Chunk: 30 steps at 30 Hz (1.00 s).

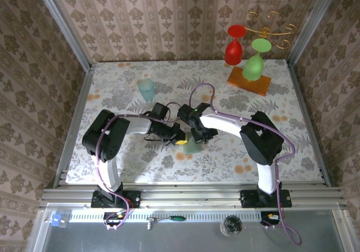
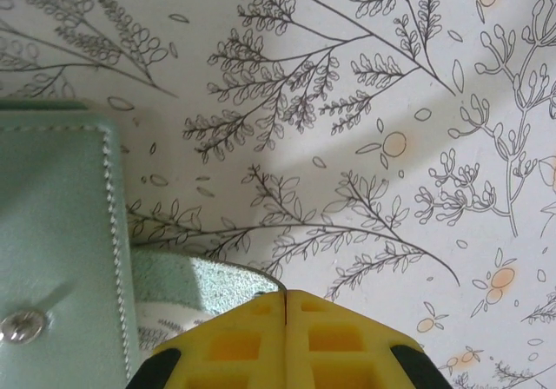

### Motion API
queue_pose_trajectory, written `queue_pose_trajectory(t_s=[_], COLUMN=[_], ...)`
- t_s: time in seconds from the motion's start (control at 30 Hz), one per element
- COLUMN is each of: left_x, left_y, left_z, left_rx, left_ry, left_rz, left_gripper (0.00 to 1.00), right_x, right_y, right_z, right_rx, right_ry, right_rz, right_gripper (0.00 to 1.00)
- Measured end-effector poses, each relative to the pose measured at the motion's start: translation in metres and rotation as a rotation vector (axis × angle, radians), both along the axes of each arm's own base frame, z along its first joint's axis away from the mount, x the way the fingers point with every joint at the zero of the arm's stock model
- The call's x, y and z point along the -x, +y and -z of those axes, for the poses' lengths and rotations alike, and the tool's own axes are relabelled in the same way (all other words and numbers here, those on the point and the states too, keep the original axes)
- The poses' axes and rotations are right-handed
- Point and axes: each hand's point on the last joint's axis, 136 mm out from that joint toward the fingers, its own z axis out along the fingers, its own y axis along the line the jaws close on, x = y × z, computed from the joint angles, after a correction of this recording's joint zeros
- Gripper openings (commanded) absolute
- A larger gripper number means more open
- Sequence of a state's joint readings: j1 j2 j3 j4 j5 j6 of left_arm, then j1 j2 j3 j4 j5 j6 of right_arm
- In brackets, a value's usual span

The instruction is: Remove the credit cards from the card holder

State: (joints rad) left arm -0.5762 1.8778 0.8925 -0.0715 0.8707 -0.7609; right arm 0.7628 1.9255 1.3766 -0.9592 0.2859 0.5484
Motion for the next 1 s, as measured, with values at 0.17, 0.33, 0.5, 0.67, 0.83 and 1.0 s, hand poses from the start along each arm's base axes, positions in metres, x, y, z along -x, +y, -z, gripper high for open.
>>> queue_pose_trajectory(t_s=[0.17, 0.33, 0.5, 0.67, 0.83, 1.0], left_x=[-0.002, -0.002, -0.003, -0.003, -0.005, -0.008], left_y=[0.001, 0.001, -0.001, -0.001, 0.002, 0.005], left_z=[-0.002, -0.005, -0.008, -0.01, -0.011, -0.013], left_rx=[-0.017, -0.04, -0.055, -0.073, -0.1, -0.124], left_ry=[-0.045, -0.084, -0.113, -0.125, -0.128, -0.13], left_rz=[-0.007, -0.015, -0.022, -0.033, -0.05, -0.065], left_gripper=[0.08, 0.17, 0.2, 0.22, 0.23, 0.23], right_x=[0.0, -0.003, -0.001, 0.0, 0.0, 0.003], right_y=[0.006, 0.011, 0.012, 0.014, 0.018, 0.023], right_z=[-0.007, -0.002, 0.009, 0.014, 0.018, 0.022], right_rx=[-0.138, -0.261, -0.362, -0.439, -0.503, -0.556], right_ry=[0.003, 0.038, 0.088, 0.121, 0.14, 0.165], right_rz=[0.038, 0.09, 0.148, 0.178, 0.201, 0.21], right_gripper=[0.09, 0.15, 0.23, 0.27, 0.27, 0.25])
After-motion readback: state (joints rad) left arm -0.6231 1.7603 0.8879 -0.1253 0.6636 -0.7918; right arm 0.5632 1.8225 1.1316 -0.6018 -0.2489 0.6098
